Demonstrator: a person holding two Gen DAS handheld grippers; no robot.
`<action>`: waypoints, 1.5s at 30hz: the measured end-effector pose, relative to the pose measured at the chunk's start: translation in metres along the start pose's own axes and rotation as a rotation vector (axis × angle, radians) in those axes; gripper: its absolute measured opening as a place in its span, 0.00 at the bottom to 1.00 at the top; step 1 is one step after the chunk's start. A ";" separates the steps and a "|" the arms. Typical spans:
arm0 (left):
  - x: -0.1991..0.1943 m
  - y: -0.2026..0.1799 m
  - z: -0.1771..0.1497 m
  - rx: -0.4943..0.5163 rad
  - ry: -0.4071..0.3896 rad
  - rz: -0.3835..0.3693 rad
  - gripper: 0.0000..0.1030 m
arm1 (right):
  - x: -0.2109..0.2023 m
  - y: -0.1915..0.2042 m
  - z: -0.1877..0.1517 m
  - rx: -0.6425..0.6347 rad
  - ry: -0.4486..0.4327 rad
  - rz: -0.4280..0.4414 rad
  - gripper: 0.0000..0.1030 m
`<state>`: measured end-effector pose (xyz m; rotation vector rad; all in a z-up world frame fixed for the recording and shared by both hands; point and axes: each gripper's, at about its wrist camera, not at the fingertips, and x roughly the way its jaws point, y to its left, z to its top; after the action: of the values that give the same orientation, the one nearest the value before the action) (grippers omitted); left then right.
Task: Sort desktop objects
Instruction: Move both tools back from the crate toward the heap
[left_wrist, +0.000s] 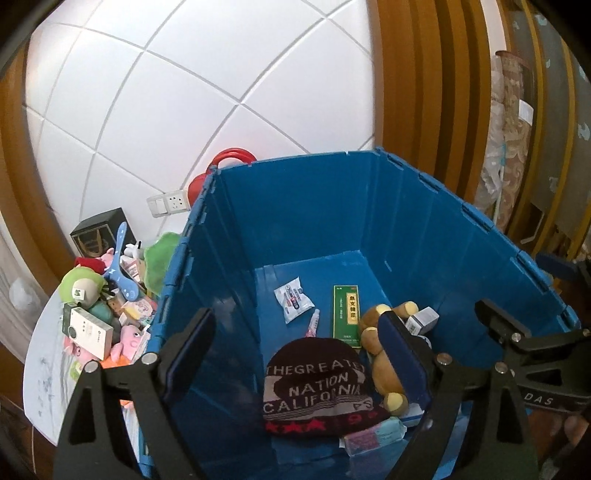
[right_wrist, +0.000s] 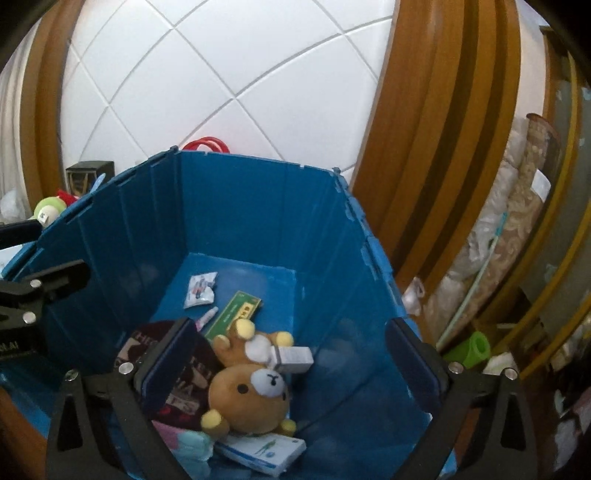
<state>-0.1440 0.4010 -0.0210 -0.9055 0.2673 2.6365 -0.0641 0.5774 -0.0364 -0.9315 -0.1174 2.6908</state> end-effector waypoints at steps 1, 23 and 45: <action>-0.002 0.003 0.000 -0.007 -0.002 -0.010 0.87 | 0.000 0.000 0.001 0.005 0.002 0.006 1.00; -0.060 0.159 -0.050 -0.198 -0.009 0.098 0.87 | -0.042 0.079 0.011 0.102 -0.023 0.156 1.00; -0.070 0.464 -0.186 -0.307 0.143 0.221 0.87 | -0.064 0.384 0.040 0.038 0.017 0.260 1.00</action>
<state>-0.1622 -0.0985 -0.0921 -1.2290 -0.0069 2.8716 -0.1355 0.1926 -0.0321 -1.0205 0.0624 2.9082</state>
